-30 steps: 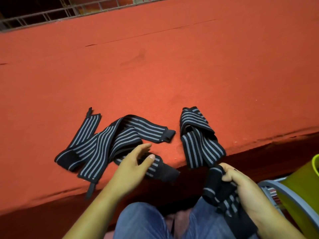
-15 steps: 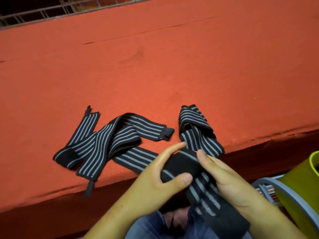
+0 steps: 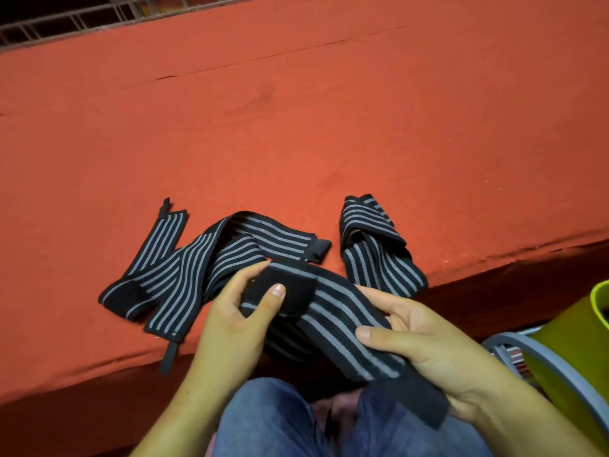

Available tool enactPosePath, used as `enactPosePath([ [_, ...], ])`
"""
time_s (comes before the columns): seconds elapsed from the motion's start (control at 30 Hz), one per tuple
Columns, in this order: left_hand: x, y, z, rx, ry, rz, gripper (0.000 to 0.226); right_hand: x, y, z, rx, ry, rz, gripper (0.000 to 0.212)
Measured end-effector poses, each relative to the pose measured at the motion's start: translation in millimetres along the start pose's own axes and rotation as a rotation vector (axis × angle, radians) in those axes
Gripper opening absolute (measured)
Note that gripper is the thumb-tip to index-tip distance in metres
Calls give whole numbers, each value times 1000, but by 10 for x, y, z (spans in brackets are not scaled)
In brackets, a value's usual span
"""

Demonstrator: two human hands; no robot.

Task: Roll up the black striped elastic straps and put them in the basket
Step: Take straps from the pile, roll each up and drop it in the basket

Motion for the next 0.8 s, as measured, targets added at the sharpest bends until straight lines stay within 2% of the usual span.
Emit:
enactPosePath([
  [0.13, 9, -167, -47, 32, 11, -49, 28, -41, -152, -47, -30, 101, 33, 36],
  [0.27, -9, -234, -66, 37, 15, -63, 28, -102, -313, -142, 63, 154, 108, 62],
  [0.37, -20, -266, -42, 61, 16, -68, 28, -136, -356, -92, 60, 111, 111, 55],
  [0.57, -113, -312, -3, 17, -24, -35, 32, -180, -472, 43, 30, 108, -113, 43],
  [0.67, -171, -326, 25, 12, -57, 3, 33, -162, -502, 61, -40, 105, -194, 62],
  [0.8, -214, -277, 77, 85, -134, 95, 36, -119, -398, 110, -5, 41, -211, 68],
])
Point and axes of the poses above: each hand's wrist, its own x-axis towards the middle knuckle, its own y-axis out of the palm, z = x × y, the point moved 3 cm from there along x, towards the middle knuckle, and after that the axes turned 15 degrees about -x, right-handed, at the moved point
